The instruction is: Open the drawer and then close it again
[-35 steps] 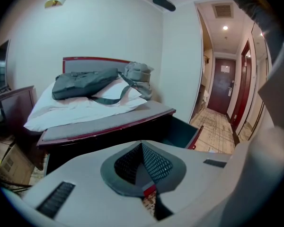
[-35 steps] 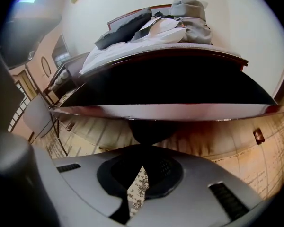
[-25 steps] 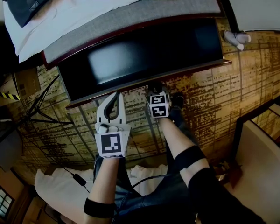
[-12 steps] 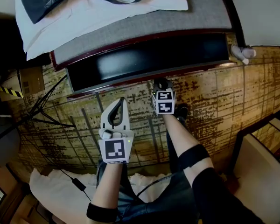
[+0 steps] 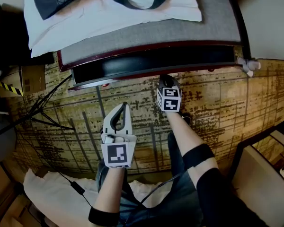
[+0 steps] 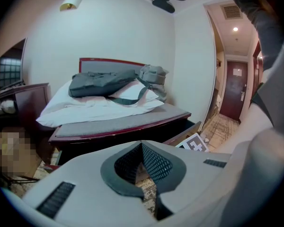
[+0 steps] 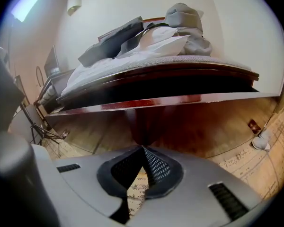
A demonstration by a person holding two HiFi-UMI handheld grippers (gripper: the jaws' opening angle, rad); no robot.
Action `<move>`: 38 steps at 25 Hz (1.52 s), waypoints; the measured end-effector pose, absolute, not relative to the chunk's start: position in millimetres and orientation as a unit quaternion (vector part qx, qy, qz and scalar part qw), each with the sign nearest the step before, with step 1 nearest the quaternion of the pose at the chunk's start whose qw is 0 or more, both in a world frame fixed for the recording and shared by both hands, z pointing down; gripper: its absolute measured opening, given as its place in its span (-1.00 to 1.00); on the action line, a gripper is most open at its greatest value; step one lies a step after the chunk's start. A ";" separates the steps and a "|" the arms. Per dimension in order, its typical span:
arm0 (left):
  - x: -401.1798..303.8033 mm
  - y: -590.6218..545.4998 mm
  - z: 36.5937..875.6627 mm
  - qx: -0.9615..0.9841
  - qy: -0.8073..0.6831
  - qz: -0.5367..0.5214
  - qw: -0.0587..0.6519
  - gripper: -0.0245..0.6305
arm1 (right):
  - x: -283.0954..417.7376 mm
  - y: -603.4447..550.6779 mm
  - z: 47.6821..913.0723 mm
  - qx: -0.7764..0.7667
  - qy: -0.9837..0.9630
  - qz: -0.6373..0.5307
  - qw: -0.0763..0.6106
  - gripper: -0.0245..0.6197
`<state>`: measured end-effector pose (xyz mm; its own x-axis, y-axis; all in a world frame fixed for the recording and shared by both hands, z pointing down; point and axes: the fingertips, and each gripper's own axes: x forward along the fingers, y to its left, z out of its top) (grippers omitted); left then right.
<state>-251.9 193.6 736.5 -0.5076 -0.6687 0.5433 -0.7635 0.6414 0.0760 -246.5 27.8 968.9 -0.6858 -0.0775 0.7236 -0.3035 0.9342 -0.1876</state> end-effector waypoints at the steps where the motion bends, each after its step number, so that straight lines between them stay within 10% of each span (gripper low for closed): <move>1: -252.4 194.8 737.9 0.412 -0.865 0.085 0.274 -0.92 | -251.1 25.5 969.1 0.104 -0.907 0.145 0.381 -0.92; 38: -298.3 224.4 738.9 0.381 -0.886 0.089 0.248 -0.92 | -337.3 -14.4 959.4 0.092 -0.918 0.068 0.380 -0.92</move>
